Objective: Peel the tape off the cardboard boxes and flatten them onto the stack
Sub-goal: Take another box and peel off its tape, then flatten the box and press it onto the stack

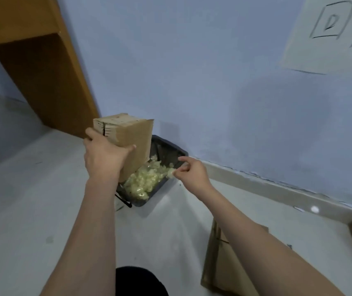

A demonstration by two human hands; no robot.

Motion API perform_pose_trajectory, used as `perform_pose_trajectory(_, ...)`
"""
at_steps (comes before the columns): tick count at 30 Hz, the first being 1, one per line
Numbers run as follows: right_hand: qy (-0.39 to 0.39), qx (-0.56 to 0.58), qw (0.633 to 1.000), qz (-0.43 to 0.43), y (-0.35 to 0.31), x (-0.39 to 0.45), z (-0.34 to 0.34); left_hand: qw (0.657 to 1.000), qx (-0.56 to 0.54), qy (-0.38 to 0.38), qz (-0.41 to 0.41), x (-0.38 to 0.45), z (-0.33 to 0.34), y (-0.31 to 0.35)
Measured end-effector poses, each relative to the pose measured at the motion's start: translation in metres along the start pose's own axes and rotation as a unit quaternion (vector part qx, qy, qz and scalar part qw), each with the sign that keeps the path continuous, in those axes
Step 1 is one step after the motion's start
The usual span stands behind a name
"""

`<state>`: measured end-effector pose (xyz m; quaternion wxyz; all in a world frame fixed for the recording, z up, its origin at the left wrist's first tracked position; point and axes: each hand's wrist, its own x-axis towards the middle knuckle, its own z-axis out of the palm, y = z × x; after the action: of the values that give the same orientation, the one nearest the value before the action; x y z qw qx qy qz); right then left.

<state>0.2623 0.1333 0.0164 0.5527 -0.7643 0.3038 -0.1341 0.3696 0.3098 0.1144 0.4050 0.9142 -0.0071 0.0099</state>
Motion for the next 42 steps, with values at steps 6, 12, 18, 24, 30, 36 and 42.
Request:
perform_pose_trajectory(6, 0.03, -0.058, 0.998, 0.018, 0.034, 0.058, 0.057, 0.999, 0.027, 0.0, -0.038, 0.018, 0.014, -0.022)
perform_pose_trajectory(12, 0.016, -0.174, 0.985, 0.014, 0.061, 0.087, 0.099, 0.999, 0.022, -0.012, -0.043, 0.024, 0.021, -0.027)
perform_pose_trajectory(18, -0.027, -0.312, 0.949, -0.028, 0.071, 0.094, 0.125, 0.999, 0.024, -0.021, -0.042, 0.021, 0.019, -0.027)
perform_pose_trajectory(24, -0.03, -0.402, 0.915, 0.021, 0.064, 0.094, 0.137, 0.998, 0.023, -0.035, -0.043, 0.018, 0.021, -0.021)
perform_pose_trajectory(30, 0.077, -0.16, 0.967, 0.181, 0.07, 0.106, 0.133, 0.998, 0.015, -0.038, -0.042, 0.017, 0.017, -0.023)
perform_pose_trajectory(36, 0.062, -0.154, 0.982, 0.087, 0.078, 0.094, 0.135, 0.998, 0.013, -0.04, -0.045, 0.019, 0.015, -0.029)
perform_pose_trajectory(42, 0.092, -0.173, 0.979, 0.062, 0.079, 0.082, 0.13, 0.998, 0.016, -0.044, -0.043, 0.019, 0.016, -0.029)
